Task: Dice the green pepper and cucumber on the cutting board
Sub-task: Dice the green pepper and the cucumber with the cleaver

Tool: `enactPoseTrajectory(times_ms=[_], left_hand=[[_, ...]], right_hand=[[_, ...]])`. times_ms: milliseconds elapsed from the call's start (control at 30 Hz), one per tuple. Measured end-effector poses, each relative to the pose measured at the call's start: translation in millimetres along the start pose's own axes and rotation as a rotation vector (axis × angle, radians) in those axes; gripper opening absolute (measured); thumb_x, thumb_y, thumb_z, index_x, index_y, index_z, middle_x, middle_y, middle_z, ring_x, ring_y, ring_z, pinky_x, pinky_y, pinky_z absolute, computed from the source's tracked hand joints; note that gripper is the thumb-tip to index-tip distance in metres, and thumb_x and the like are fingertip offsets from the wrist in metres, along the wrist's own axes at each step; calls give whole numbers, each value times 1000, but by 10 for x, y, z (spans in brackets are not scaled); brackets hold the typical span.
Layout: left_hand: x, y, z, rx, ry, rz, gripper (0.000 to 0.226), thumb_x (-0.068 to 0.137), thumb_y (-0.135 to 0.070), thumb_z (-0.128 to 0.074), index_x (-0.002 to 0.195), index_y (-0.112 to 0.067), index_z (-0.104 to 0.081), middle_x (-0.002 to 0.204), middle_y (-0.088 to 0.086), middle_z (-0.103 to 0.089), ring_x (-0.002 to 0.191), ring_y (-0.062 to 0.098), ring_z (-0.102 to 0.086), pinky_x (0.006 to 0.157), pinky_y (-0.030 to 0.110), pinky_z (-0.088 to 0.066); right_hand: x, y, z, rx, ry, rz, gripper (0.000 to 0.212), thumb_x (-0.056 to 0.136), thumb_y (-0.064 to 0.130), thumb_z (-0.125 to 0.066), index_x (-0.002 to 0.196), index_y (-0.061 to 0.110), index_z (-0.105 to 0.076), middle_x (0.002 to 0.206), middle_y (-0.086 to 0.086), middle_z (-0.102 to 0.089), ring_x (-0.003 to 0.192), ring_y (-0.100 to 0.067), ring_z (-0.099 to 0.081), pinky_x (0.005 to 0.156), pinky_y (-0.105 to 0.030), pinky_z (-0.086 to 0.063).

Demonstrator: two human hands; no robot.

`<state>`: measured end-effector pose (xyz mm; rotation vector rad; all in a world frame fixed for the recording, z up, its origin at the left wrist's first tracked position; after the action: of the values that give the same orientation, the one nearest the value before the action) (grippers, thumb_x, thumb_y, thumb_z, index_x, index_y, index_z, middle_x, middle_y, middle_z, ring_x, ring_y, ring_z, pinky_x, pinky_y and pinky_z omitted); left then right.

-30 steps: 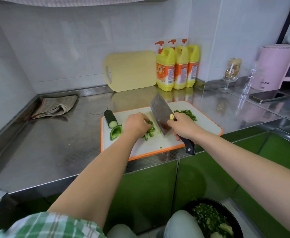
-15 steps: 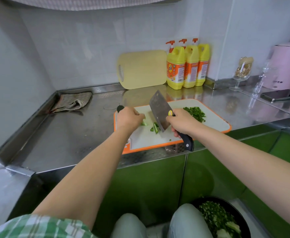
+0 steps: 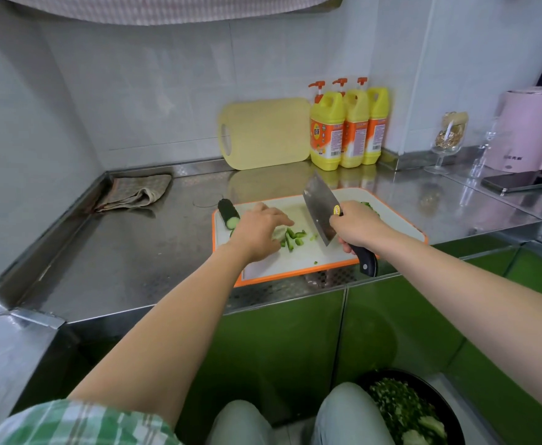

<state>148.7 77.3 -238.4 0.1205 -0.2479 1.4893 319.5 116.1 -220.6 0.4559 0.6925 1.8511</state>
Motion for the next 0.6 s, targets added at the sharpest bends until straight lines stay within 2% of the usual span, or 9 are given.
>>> enactPoseTrajectory(times_ms=[100,233,400,500,600], left_hand=[[81,-50,-131,46,147,-37,59,83,-12,-60,140,-25,-48,144,-5,-49,125,24,-40,103,37,-35],[154,-60,-108,47,104,-57,48,88,-17,-60,135,-23,-53,127,1,-60,116,26,-46,95,34,-38],[175,-53,-103,-3,90,-29,37,90,-19,-60,127,-17,-61,117,6,-63,112,27,-50,86,30,-39],[178,-46,-110,25,82,-23,32,90,-23,-60,122,-20,-64,113,6,-63,110,28,-49,87,32,-40],[196,-37,-122,14,91,-4,35,87,-29,-62,121,-20,-64,114,6,-60,111,27,-47,91,35,-41]], right_hand=[[52,-16,41,-67,17,-18,19,88,6,-37,74,3,-49,59,-15,-58,52,-28,-55,50,-25,-42],[69,-22,4,-151,77,-47,21,87,3,-38,71,1,-51,50,-13,-56,44,-25,-53,47,-23,-42],[102,-80,-112,-164,144,-94,20,86,0,-37,80,-4,-56,57,-17,-58,48,-28,-56,49,-24,-44],[148,-91,-102,-161,152,-105,22,88,0,-35,90,-7,-56,66,-20,-60,53,-30,-57,49,-25,-43],[168,-76,-106,-182,145,-102,18,90,1,-35,87,-4,-52,67,-19,-60,48,-28,-56,48,-24,-43]])
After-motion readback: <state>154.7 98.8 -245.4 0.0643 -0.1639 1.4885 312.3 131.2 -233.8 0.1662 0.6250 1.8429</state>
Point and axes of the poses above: each hand's wrist, its own x-axis towards the middle knuckle, its own z-axis out of the back of the hand, y = z × x, the point moved 6 cm from there along x, towards the middle knuckle
